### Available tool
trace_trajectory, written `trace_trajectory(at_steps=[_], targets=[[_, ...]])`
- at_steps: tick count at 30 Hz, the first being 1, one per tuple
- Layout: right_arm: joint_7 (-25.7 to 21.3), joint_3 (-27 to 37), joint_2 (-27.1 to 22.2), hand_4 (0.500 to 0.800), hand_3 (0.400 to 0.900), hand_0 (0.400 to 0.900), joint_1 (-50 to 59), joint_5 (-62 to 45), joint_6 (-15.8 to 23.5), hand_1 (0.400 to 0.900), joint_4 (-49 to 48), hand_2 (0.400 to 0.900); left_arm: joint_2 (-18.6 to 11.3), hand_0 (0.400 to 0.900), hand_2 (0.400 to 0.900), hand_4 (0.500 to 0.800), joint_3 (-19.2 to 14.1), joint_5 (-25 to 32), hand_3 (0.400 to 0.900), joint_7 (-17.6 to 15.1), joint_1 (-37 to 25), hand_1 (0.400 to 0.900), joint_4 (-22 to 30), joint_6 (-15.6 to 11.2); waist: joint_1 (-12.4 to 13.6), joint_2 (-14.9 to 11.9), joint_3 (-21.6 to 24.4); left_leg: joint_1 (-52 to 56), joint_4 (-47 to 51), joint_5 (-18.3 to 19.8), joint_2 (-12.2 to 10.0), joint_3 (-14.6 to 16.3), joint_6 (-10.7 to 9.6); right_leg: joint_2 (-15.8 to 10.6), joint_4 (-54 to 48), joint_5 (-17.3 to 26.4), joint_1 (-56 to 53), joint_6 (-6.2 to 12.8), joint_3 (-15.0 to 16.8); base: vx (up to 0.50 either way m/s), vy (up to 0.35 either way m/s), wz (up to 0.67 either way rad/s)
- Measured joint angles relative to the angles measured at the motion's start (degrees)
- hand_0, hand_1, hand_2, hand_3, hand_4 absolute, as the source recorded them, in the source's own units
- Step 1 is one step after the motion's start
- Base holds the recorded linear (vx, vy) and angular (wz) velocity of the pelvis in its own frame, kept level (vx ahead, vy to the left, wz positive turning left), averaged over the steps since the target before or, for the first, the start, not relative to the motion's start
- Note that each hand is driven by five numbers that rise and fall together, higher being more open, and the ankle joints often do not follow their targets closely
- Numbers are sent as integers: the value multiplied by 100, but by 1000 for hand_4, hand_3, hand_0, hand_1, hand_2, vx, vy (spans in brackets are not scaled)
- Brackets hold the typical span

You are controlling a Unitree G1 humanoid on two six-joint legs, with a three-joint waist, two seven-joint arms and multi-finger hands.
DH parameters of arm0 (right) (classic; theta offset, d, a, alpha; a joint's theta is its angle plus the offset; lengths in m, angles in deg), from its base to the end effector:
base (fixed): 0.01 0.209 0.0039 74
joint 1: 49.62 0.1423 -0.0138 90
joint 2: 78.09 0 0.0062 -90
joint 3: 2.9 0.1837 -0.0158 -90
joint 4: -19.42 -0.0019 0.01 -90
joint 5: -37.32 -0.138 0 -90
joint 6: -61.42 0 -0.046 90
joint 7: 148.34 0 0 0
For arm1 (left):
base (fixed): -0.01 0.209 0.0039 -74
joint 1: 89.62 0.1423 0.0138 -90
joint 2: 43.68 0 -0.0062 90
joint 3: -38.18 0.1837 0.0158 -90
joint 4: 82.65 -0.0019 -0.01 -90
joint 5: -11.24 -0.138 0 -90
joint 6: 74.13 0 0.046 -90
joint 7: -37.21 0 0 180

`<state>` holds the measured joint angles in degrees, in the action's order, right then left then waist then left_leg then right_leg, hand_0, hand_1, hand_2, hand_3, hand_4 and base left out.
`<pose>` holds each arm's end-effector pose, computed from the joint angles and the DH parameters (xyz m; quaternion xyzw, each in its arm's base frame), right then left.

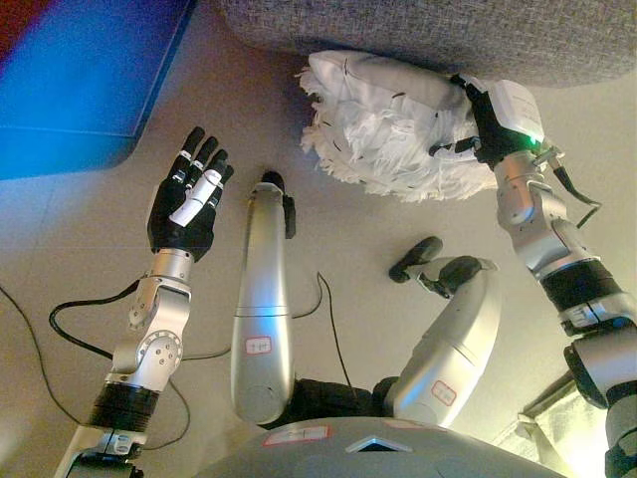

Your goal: Pick up the pillow and put it on the sofa.

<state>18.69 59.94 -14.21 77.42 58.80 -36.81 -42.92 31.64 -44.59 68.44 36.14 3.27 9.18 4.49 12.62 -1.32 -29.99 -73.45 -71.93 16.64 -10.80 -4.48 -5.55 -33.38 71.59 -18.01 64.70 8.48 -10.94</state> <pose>0.3064 -0.2379 0.1263 -0.5995 -0.0387 -0.0589 0.7973 0.1925 0.2285 0.0635 -0.2350 -0.0401 -0.0120 0.9711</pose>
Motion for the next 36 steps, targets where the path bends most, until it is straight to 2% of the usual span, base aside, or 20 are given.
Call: trace_trajectory(at_steps=[7,13,14,15,16,19,24,33,36], targets=[[157,-409,31,800,900,900,568,259,-665,900,531,900,-24,900,900,800,-10,169,900,61,11,900,17,4,193,69,0,-216,-305,67,115,-88,-29,-136,426,-209,206,33,140,13,20,9],[785,-667,115,800,900,900,983,402,-1165,900,671,900,-29,900,900,800,-11,168,900,68,46,900,19,22,226,72,1,-258,-414,90,112,-165,-60,-144,563,-282,221,12,143,2,-1,1],[893,-681,136,599,565,565,1041,403,-1237,565,679,565,-27,900,900,800,-11,168,900,77,47,900,20,24,228,72,1,-260,-418,90,112,-169,-60,-143,573,-285,222,8,144,0,0,0],[1002,-698,184,599,565,565,1122,404,-1318,565,722,565,-27,900,900,800,-11,168,900,80,48,900,20,27,229,72,1,-260,-422,90,109,-173,-61,-142,580,-288,222,5,144,0,0,0],[1095,-744,200,500,400,400,1195,403,-1397,400,749,400,-27,900,900,800,-11,168,900,88,48,900,20,31,232,73,1,-259,-428,91,107,-174,-61,-143,590,-291,226,1,147,5,3,-3],[1265,-758,224,500,400,400,1304,400,-1500,400,788,400,-25,900,900,800,-11,167,900,91,50,900,20,38,253,73,1,-258,-434,93,106,-177,-65,-141,594,-293,224,-2,147,10,0,-4],[1258,-759,252,500,400,400,1298,258,-1500,400,833,400,-19,900,900,800,-11,165,900,109,60,900,27,42,348,81,2,-220,-458,107,86,-177,-83,-128,612,-303,195,-14,153,11,2,-3],[1187,-613,521,500,400,400,889,-1423,-1482,400,854,400,45,900,900,800,-11,163,900,105,227,900,27,70,341,90,1,-78,-596,176,73,-173,-54,-130,694,-322,62,-7,236,4,2,-1],[1037,-534,548,500,400,400,733,-1812,-1388,400,853,400,151,900,900,800,-11,162,900,95,263,900,27,72,343,96,2,-21,-583,176,51,-172,-55,-128,688,-324,11,-6,226,1,-4,1]])
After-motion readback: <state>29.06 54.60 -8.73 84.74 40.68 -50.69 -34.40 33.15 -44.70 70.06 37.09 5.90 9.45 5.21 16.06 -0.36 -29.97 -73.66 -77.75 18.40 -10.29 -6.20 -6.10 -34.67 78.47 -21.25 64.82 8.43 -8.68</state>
